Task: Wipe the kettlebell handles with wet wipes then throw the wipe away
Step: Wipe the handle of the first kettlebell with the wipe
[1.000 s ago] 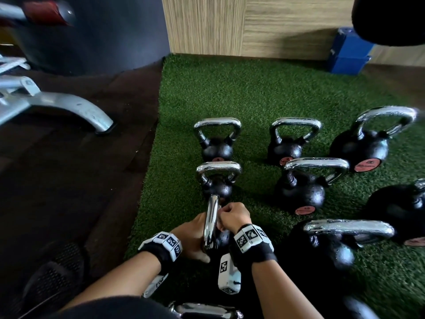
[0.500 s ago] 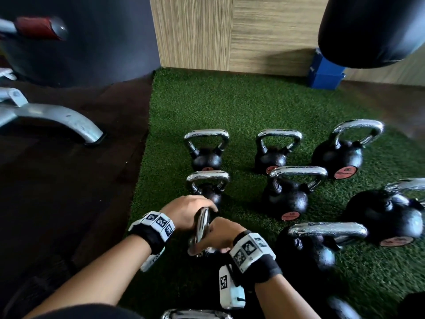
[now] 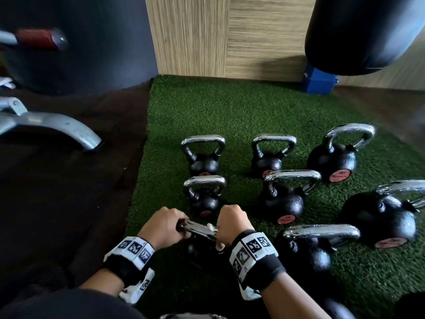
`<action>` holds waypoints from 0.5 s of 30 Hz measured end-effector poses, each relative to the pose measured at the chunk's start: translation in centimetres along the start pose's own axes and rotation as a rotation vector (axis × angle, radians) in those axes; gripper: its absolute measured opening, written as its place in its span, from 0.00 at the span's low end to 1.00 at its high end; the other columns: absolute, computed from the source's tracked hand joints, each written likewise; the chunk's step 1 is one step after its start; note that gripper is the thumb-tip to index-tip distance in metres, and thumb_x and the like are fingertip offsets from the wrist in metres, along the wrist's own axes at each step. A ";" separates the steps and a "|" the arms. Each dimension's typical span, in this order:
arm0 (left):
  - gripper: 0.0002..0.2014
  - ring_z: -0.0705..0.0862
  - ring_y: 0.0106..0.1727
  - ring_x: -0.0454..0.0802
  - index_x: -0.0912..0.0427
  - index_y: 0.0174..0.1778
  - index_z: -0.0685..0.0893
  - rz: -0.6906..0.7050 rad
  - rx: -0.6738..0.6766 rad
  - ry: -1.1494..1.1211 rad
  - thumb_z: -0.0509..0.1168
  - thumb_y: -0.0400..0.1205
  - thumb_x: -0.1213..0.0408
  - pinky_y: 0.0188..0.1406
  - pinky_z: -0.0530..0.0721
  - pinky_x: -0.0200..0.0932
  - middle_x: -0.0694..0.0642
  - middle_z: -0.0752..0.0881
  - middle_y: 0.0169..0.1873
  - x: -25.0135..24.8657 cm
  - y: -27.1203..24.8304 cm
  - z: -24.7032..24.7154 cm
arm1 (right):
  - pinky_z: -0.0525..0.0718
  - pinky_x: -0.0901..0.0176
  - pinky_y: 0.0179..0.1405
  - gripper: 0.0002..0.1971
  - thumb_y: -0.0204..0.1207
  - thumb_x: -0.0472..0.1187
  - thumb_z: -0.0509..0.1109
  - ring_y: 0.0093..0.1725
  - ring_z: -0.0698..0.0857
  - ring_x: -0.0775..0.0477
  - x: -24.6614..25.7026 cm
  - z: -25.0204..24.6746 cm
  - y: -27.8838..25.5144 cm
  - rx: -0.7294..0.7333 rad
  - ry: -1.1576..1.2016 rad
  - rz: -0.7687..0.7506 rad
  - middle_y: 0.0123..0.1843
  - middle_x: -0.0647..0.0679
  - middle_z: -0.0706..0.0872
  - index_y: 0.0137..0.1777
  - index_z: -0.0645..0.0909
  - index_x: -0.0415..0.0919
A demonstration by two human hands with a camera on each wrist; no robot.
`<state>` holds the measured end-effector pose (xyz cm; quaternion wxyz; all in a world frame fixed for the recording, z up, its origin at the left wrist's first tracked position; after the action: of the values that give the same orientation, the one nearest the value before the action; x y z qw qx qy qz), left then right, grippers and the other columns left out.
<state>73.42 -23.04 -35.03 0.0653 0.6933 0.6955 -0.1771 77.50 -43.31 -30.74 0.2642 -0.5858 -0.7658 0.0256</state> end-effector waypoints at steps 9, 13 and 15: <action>0.16 0.82 0.31 0.34 0.41 0.55 0.92 -0.057 0.083 -0.033 0.78 0.74 0.42 0.26 0.72 0.26 0.41 0.88 0.34 -0.3 -2.0 -1.0 | 0.84 0.50 0.58 0.13 0.72 0.24 0.71 0.63 0.80 0.37 -0.8 0.9 -0.9 -0.124 0.010 -0.092 0.60 0.43 0.79 0.55 0.86 0.34; 0.19 0.89 0.43 0.40 0.43 0.54 0.93 -0.091 0.136 0.011 0.79 0.71 0.40 0.39 0.82 0.35 0.45 0.91 0.41 -1.4 -2.0 -1.8 | 0.88 0.50 0.56 0.07 0.73 0.25 0.72 0.59 0.83 0.39 -1.7 1.1 -1.8 -0.150 0.099 -0.058 0.58 0.43 0.79 0.42 0.82 0.38; 0.22 0.89 0.53 0.43 0.44 0.58 0.91 -0.102 0.182 0.048 0.80 0.70 0.42 0.51 0.85 0.39 0.46 0.91 0.50 -1.7 -2.1 -2.4 | 0.89 0.50 0.55 0.04 0.73 0.31 0.76 0.56 0.86 0.39 -2.3 1.0 -2.2 -0.155 0.143 -0.074 0.57 0.43 0.79 0.47 0.88 0.35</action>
<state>71.76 -23.76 -31.95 -0.0237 0.6642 0.7122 -0.2258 75.54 -45.80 -31.71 0.2726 -0.5760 -0.7659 -0.0853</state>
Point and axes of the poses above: each hand's wrist, its own y-axis towards the middle knuckle, its own z-axis out of the palm, x = y × z, the point moved 1 cm from there along y, towards the middle knuckle
